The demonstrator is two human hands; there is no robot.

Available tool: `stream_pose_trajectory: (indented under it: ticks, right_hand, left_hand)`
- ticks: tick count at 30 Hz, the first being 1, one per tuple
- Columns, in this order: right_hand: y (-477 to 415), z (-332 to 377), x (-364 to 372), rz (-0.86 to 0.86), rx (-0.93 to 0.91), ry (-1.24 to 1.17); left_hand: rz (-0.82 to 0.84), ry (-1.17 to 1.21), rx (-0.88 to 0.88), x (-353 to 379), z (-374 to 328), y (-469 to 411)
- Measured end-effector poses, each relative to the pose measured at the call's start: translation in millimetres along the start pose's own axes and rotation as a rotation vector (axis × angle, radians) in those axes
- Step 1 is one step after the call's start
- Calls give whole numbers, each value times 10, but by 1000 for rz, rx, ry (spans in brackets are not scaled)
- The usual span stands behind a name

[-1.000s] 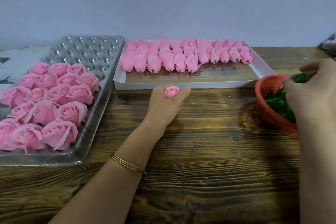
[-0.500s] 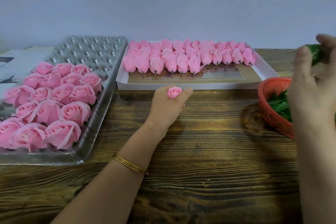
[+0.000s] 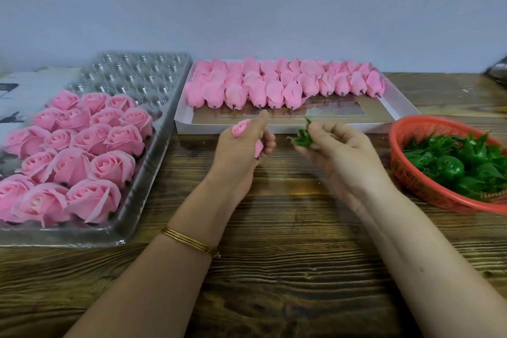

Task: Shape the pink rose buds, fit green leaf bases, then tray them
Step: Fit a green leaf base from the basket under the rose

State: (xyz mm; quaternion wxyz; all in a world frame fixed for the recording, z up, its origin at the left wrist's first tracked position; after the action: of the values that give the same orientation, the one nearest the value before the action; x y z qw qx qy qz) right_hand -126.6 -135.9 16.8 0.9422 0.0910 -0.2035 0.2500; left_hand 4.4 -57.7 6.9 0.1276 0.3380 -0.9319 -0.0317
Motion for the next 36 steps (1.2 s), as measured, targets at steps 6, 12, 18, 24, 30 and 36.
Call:
stream_pose_trajectory:
  ticks: [6, 12, 18, 24, 30, 36]
  right_hand:
    - [33, -179, 34, 41, 109, 200]
    - [98, -238, 96, 100, 108, 304]
    - [137, -199, 167, 118, -3, 418]
    - [140, -180, 199, 122, -48, 374]
    - [142, -201, 229, 129, -86, 354]
    - [133, -211, 228, 142, -89, 316]
  left_hand:
    - [-3, 221, -110, -36, 16, -50]
    - [46, 166, -85, -26, 26, -63]
    - [98, 41, -38, 25, 20, -51]
    - [134, -20, 43, 74, -1, -13]
    - [143, -12, 57, 104, -31, 35]
    - [144, -59, 79, 104, -25, 13]
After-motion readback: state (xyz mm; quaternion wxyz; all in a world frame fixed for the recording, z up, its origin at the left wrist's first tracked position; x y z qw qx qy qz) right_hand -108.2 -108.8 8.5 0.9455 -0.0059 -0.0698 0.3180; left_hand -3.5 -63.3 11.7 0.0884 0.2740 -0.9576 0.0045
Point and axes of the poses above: each hand's wrist, its own y-axis away from the middle knuckle, its own x-axis out of the palm, z = x × y, the point moved 5 cm from there along -y, towards the middle knuckle, and after that the axes turned 8 degrees about -y, right-handed, at the moved point
